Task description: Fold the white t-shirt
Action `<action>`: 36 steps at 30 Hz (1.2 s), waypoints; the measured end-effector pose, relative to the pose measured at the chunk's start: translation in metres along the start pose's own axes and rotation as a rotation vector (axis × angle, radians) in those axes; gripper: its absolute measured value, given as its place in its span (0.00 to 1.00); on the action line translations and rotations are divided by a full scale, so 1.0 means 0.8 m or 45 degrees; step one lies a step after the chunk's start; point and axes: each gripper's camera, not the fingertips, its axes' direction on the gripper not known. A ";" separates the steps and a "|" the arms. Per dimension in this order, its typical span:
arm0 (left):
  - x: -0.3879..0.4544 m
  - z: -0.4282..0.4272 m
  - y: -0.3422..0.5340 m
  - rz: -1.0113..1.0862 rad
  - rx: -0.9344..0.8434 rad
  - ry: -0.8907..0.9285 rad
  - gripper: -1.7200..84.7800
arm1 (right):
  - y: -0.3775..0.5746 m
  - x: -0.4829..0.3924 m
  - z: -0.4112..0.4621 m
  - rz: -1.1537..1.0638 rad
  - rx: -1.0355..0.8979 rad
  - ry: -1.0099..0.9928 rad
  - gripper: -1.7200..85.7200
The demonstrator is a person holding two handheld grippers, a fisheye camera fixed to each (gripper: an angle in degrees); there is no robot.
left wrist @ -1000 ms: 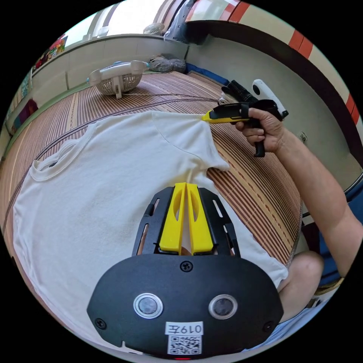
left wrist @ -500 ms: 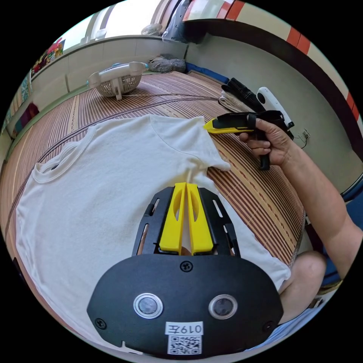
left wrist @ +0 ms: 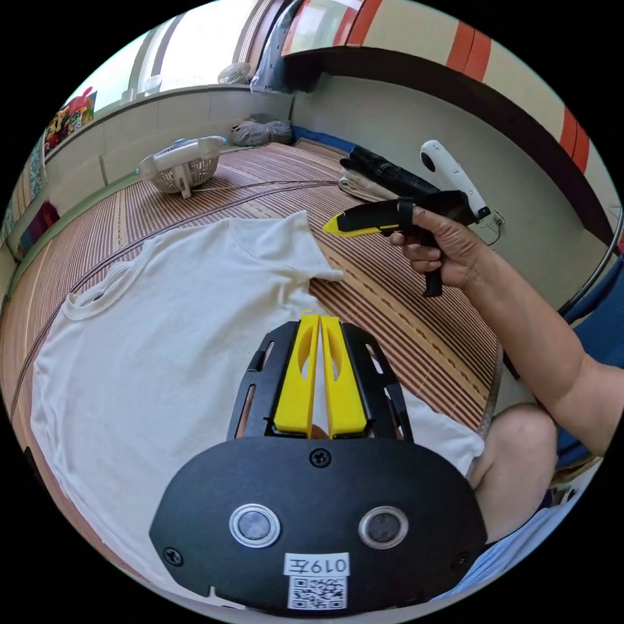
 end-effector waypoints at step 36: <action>0.118 -0.033 0.126 -0.009 -0.115 -0.101 0.03 | 0.099 0.001 0.041 0.756 0.229 -0.385 0.01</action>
